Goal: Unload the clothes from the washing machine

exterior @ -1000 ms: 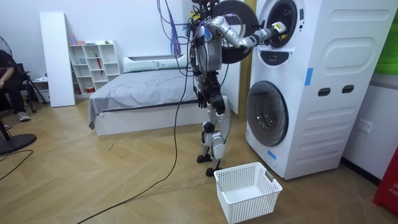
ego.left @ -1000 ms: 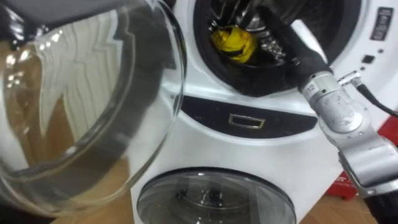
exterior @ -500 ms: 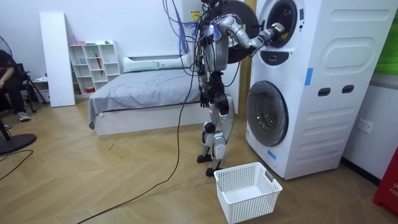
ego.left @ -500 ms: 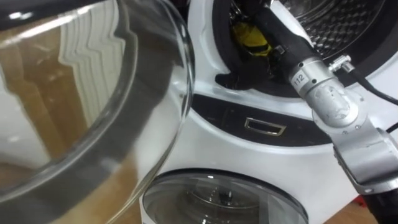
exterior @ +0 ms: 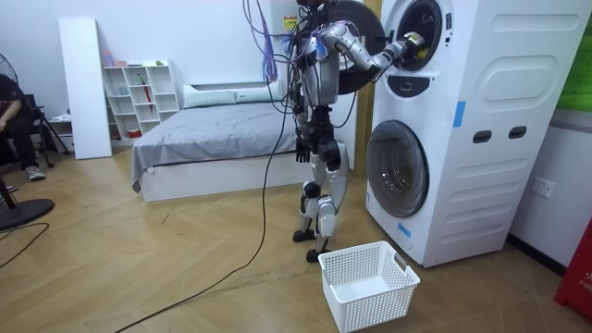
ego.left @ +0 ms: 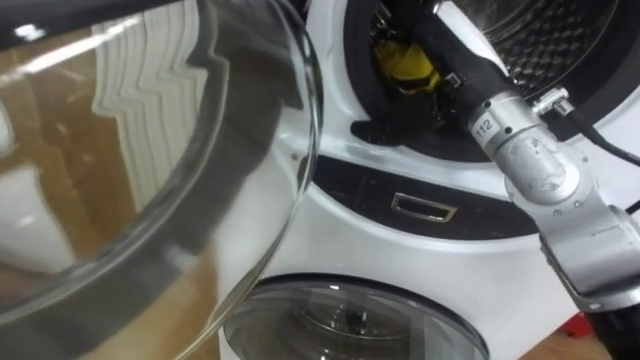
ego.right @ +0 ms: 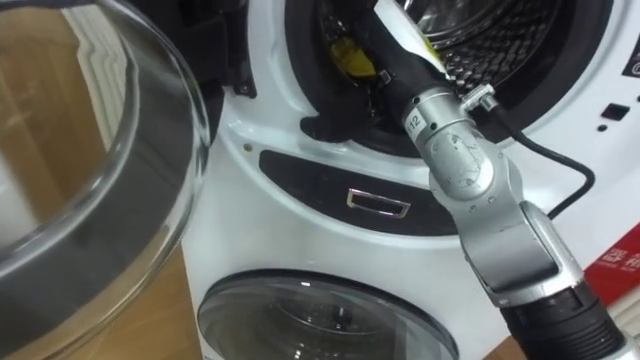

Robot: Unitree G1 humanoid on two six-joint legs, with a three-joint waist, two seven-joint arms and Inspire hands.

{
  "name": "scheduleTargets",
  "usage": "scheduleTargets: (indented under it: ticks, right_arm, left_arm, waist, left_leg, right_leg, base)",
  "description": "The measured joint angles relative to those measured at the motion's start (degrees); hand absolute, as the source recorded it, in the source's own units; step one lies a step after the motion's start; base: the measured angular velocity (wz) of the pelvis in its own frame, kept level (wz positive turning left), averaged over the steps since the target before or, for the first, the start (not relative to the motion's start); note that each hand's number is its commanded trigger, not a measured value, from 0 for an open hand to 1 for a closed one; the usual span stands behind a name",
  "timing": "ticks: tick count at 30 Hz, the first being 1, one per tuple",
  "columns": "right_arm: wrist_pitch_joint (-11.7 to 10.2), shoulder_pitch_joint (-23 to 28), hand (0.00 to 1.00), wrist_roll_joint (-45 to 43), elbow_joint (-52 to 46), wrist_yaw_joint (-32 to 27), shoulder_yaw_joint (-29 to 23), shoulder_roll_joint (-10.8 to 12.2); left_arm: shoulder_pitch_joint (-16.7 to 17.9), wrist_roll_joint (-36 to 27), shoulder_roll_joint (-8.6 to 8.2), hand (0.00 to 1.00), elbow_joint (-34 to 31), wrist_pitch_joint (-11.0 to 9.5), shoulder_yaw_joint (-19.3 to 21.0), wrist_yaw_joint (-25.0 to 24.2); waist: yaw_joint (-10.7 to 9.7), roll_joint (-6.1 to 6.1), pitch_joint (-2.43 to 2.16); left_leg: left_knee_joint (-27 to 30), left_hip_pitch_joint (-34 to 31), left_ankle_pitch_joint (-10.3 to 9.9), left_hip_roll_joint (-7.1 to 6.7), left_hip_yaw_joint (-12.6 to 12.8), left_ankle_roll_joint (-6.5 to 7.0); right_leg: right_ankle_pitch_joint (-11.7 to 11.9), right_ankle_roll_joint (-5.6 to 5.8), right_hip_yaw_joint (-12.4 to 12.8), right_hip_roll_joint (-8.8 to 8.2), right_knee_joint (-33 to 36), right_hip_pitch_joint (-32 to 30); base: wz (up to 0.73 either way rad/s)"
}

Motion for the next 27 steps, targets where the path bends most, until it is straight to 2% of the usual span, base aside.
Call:
scheduleTargets:
  ticks: [6,10,12,13,15,19,27]
  right_arm:
    - [-0.42,-0.12,0.00,4.79,0.58,0.82,-0.36,-1.64]
    - [-1.14,-0.12,0.00,13.87,2.01,1.24,-2.56,-2.40]
    - [-1.38,-0.12,0.00,17.00,3.37,1.59,-3.70,-3.84]
    - [-1.38,-0.12,0.00,19.30,4.39,2.48,-4.51,-5.26]
    - [-1.37,-0.13,0.00,22.11,6.11,3.78,-4.95,-8.06]
    - [-1.39,-0.13,0.00,22.96,8.43,4.41,-5.05,-8.97]
    - [-1.48,-2.51,0.00,24.88,14.22,5.78,-5.04,-9.29]
  left_arm:
    - [0.35,-0.36,0.15,0.00,0.08,-0.69,0.13,0.01]
    - [0.92,-0.39,0.16,0.00,0.38,-0.94,0.36,0.01]
    - [1.09,-0.37,0.13,0.00,0.55,-0.94,0.36,-0.04]
    - [1.17,-0.29,0.12,0.00,0.52,-0.93,0.53,-0.08]
    - [1.83,-0.29,0.06,0.00,0.38,-0.88,1.60,-0.16]
    - [2.80,-0.28,0.05,0.00,0.06,-0.66,2.37,-0.25]
    - [3.34,-0.27,0.28,0.00,-1.16,-0.75,2.42,-0.74]
  waist:
    - [-1.41,0.63,0.46]
    - [-2.72,0.76,0.56]
    - [-2.90,0.62,0.47]
    - [-3.07,0.20,0.16]
    - [-3.39,0.24,0.19]
    - [-4.40,0.22,0.18]
    - [-4.47,-0.05,0.10]
  left_leg:
    - [0.27,0.20,-0.07,0.28,-0.64,0.06]
    - [0.26,0.71,-0.38,-0.02,-0.78,0.02]
    - [0.27,0.60,-0.38,-0.10,-0.88,0.03]
    - [0.30,0.42,-0.41,-0.12,-1.06,0.07]
    - [0.31,0.46,-0.54,0.00,-1.16,0.14]
    - [0.28,0.80,-0.54,0.16,-1.11,0.14]
    - [0.55,0.90,-1.05,0.29,-1.85,0.18]
  right_leg:
    - [-0.01,0.02,-0.96,-0.22,-0.21,0.94]
    - [-0.08,0.16,-1.42,-0.13,-1.03,2.03]
    - [-0.09,0.18,-1.51,-0.13,-1.27,2.03]
    - [-0.08,0.20,-1.66,-0.13,-1.50,2.02]
    - [-0.09,0.23,-1.72,-0.07,-1.66,2.13]
    - [-0.09,0.23,-1.73,-0.03,-1.57,2.21]
    - [-0.18,0.37,-2.52,-0.15,-1.69,3.28]
  base:
    - [0.08]
    - [0.06]
    - [0.03]
    - [0.06]
    - [0.03]
    - [0.00]
    - [0.04]
